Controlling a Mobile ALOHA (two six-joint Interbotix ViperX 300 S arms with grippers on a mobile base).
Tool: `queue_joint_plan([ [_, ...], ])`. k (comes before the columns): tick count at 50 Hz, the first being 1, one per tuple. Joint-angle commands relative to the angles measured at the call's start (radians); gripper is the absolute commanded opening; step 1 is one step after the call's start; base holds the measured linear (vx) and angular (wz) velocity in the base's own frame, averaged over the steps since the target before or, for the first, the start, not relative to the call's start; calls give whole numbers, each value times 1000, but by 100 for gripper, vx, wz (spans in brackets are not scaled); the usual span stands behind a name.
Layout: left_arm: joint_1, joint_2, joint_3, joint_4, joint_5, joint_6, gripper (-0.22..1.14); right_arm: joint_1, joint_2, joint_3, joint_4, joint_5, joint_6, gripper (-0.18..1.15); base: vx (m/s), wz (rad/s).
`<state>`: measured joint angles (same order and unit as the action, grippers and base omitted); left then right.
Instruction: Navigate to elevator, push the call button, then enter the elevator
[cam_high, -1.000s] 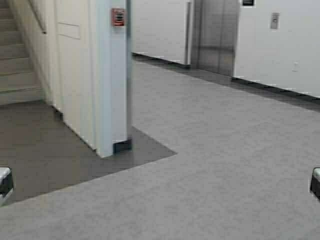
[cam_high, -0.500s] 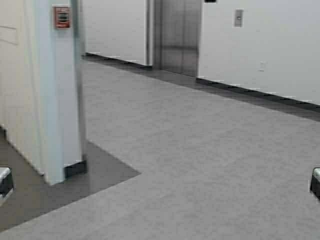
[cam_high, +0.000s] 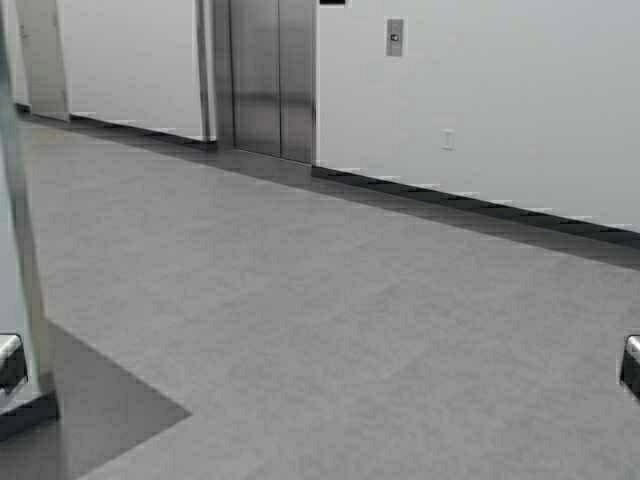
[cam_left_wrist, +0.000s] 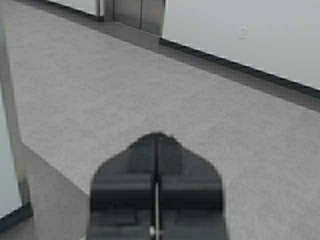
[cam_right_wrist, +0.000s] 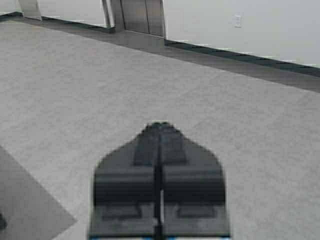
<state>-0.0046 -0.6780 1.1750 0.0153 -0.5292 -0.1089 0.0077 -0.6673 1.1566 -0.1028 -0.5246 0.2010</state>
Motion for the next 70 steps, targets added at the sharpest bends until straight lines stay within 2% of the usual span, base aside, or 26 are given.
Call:
queue_joint_plan([
  [1,3,0,-21,5,-17,0,3,3,-5,-21,-2,-6,-5,5,80,-4],
  [70,3,31,-11,32,-46,-12,3,3,-6,-6,-2,-5,-5,5,79,-7],
])
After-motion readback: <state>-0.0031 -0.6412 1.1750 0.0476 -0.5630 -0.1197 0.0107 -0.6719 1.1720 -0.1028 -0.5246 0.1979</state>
